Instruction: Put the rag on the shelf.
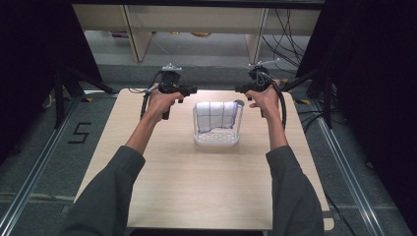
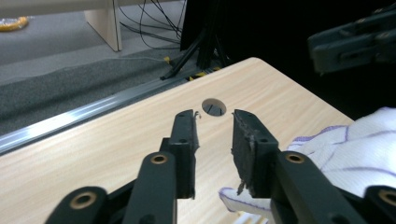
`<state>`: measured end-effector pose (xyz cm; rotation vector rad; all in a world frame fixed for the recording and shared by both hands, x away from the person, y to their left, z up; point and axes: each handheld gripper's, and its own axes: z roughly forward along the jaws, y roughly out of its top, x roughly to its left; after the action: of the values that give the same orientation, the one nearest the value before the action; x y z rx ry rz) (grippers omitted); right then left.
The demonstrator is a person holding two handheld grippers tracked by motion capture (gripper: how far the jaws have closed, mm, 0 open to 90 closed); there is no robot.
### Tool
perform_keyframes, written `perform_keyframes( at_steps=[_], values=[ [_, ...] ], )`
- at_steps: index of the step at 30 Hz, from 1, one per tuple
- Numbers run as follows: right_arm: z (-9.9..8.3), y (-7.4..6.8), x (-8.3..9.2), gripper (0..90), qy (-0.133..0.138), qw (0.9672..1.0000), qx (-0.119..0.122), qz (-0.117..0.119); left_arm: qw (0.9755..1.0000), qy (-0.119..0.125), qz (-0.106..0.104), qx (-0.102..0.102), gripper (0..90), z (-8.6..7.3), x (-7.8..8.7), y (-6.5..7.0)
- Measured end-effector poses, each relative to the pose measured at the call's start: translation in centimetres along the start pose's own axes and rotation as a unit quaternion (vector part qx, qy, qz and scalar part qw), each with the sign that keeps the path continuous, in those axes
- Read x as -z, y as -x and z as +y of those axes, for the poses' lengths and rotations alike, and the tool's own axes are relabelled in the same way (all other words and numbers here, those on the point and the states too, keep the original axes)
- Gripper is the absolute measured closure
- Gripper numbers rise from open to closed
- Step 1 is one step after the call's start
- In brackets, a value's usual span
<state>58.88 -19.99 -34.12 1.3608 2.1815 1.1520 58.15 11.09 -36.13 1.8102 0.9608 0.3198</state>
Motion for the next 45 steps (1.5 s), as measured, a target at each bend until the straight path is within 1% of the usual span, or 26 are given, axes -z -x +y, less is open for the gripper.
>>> perform_keyframes(
  at_steps=[1,2,4,5,6,8,12,13,14,16,17,19,21,25,26,27,28,29,30,34,36,37,39,41,42,45],
  values=[
    [-0.1,0.3,0.3,57.7,0.005,1.0,0.006,0.0,1.0,0.001,-0.002,0.006,65.8,0.0,0.3,0.0],
    [-0.3,0.4,0.8,57.3,0.005,1.0,0.003,-0.001,0.9999,0.001,-0.002,0.011,64.1,-0.1,0.5,0.0],
    [-0.7,0.5,1.6,56.0,0.003,1.0,-0.002,-0.001,0.9999,-0.01,0.006,0.004,61.2,-0.2,1.0,0.1],
    [-1.0,0.5,2.0,55.1,0.003,0.9999,-0.012,-0.002,0.9999,-0.013,0.007,-0.002,59.9,-0.2,1.2,0.1],
    [-1.2,0.9,2.3,53.8,0.013,0.9998,0.012,-0.002,0.9997,-0.016,0.016,-0.005,57.9,-0.3,1.6,0.2],
    [-1.7,0.9,3.0,52.6,0.018,0.9998,0.008,-0.002,0.9998,-0.015,0.015,-0.005,56.1,-0.4,2.1,0.3],
    [-2.7,1.0,4.4,50.7,0.023,0.9994,0.023,-0.01,0.9996,-0.016,0.02,-0.01,51.7,-0.7,3.5,0.9],
    [-3.0,0.9,4.7,50.4,0.024,0.9996,0.014,-0.01,0.9998,-0.011,0.015,-0.003,50.9,-0.9,3.9,1.0],
    [-3.3,1.0,5.0,50.0,0.023,0.9996,0.017,-0.008,0.9999,-0.004,0.012,0.0,50.4,-1.0,4.2,1.2],
    [-3.8,1.2,5.4,49.1,0.029,0.9991,0.028,-0.011,0.9999,0.0,0.007,-0.009,49.9,-1.5,4.9,1.7],
    [-4.0,1.0,5.8,49.0,0.028,0.9994,0.017,-0.01,0.9999,0.003,0.008,-0.009,49.1,-1.6,5.1,1.9],
    [-4.5,1.1,6.3,48.9,0.03,0.999,0.032,-0.008,0.9999,0.008,-0.009,-0.01,46.7,-2.1,5.5,2.3],
    [-5.0,0.7,6.7,48.7,0.029,0.9992,0.028,-0.008,0.9998,0.002,-0.017,-0.009,44.4,-2.7,5.8,2.8],
    [-6.2,0.1,7.8,46.7,0.04,0.9986,0.034,-0.009,0.9992,0.003,-0.039,-0.006,42.6,-3.8,6.4,3.6],
    [-6.5,-0.2,8.2,46.1,0.039,0.9987,0.031,-0.007,0.9992,0.005,-0.039,-0.009,42.4,-4.0,6.6,3.8],
    [-6.9,-0.3,8.3,45.9,0.048,0.9981,0.039,-0.004,0.9991,0.005,-0.04,-0.012,42.3,-4.2,6.8,4.0],
    [-7.2,-0.5,8.7,45.9,0.044,0.9983,0.037,-0.004,0.999,0.007,-0.041,-0.013,41.8,-4.4,7.1,4.2],
    [-7.6,-0.8,8.8,45.7,0.052,0.9979,0.038,-0.001,0.9989,0.011,-0.043,-0.011,41.6,-4.6,7.3,4.3],
    [-7.9,-0.9,9.0,45.1,0.052,0.9977,0.044,0.0,0.999,0.011,-0.041,-0.012,41.3,-4.9,7.6,4.5],
    [-9.4,-1.8,9.5,44.3,0.052,0.9977,0.041,0.013,0.9988,0.014,-0.043,-0.019,40.6,-6.1,8.4,5.1],
    [-10.0,-1.8,9.5,43.1,0.059,0.9967,0.053,0.015,0.9987,0.019,-0.046,-0.015,39.8,-6.8,8.9,5.2],
    [-10.3,-2.2,9.7,42.4,0.05,0.9977,0.042,0.016,0.9987,0.02,-0.045,-0.013,39.6,-7.2,9.0,5.4],
    [-10.9,-2.4,9.7,41.9,0.05,0.9976,0.044,0.016,0.9985,0.023,-0.048,-0.01,39.1,-7.9,9.3,5.6],
    [-11.4,-2.6,9.9,41.7,0.049,0.997,0.056,0.021,0.9984,0.023,-0.05,-0.012,38.7,-8.6,9.5,5.9],
    [-11.7,-2.8,9.8,41.4,0.052,0.997,0.051,0.027,0.9986,0.021,-0.047,-0.013,38.4,-8.9,9.6,6.1],
    [-12.3,-3.3,10.0,40.0,0.05,0.9972,0.047,0.029,0.9985,0.016,-0.049,-0.017,37.2,-9.7,9.6,6.6]
  ],
)
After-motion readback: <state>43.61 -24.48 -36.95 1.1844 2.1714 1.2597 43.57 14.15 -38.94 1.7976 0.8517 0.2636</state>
